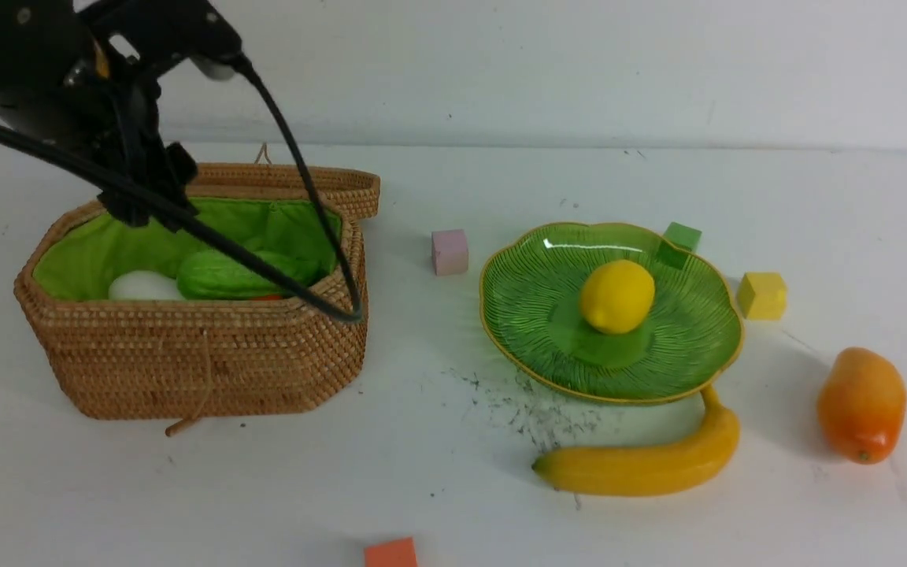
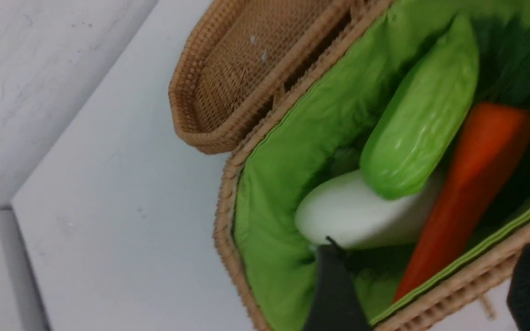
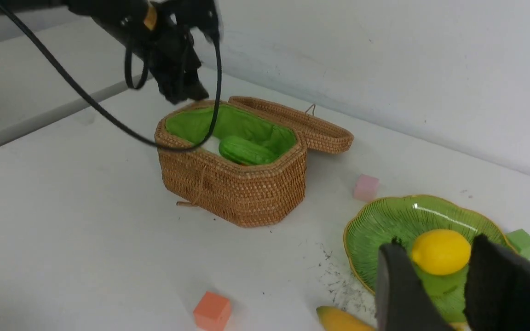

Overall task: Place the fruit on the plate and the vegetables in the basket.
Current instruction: Use the right arm to grab a banana and put it into the right plate

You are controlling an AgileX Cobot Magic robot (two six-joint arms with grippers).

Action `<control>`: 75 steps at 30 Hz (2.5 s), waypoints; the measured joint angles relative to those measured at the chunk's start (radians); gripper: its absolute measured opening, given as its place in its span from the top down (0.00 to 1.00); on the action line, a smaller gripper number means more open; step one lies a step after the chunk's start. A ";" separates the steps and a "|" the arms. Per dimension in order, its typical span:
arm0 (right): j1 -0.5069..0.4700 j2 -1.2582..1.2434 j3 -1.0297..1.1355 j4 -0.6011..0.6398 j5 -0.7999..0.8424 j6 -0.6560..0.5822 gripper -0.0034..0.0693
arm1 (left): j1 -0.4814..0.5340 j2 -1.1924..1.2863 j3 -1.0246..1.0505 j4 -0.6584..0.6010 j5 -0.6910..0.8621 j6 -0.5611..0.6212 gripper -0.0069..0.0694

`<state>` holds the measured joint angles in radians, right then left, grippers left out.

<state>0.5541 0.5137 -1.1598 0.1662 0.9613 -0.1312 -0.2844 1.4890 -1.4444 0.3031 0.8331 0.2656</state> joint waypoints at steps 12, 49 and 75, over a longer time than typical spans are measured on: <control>0.000 0.209 -0.033 0.026 0.161 0.000 0.63 | 0.000 -0.437 0.101 -0.416 0.038 -0.189 0.93; -0.019 1.060 -0.033 -0.106 0.083 -0.510 0.47 | 0.000 -1.277 0.924 -0.936 -0.114 0.121 0.93; -0.022 1.380 -0.037 -0.248 -0.217 -0.630 0.29 | 0.000 -1.277 0.924 -0.938 -0.087 0.131 0.93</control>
<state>0.5326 1.8933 -1.1965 -0.0819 0.7447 -0.7607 -0.2844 0.2124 -0.5207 -0.6352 0.7462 0.3965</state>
